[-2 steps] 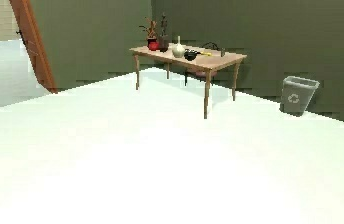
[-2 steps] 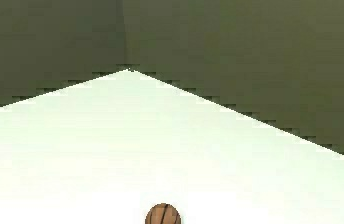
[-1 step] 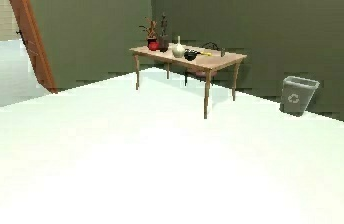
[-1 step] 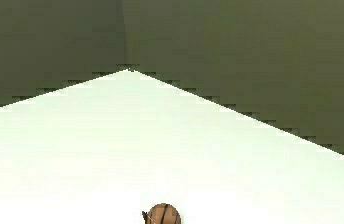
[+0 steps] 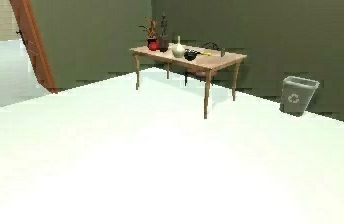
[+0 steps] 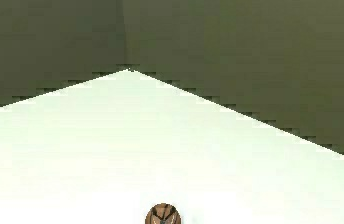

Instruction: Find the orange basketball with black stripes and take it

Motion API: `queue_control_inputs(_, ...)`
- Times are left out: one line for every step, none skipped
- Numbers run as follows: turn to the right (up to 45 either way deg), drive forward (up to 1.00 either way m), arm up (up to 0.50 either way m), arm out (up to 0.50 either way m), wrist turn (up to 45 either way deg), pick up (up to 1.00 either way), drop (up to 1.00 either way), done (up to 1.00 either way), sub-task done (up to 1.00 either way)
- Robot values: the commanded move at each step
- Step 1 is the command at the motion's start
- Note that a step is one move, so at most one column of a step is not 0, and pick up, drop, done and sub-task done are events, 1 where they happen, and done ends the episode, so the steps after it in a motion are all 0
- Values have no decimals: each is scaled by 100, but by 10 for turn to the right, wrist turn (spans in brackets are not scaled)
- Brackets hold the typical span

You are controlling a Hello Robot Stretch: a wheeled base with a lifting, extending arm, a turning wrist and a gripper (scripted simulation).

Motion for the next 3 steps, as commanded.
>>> queue_control_inputs(0,0,-30,0,0,0,0,0,0)
queue_control_inputs(0,0,0,0,0,100,0,0,0)
queue_control_inputs(0,0,10,0,0,0,0,0,0)
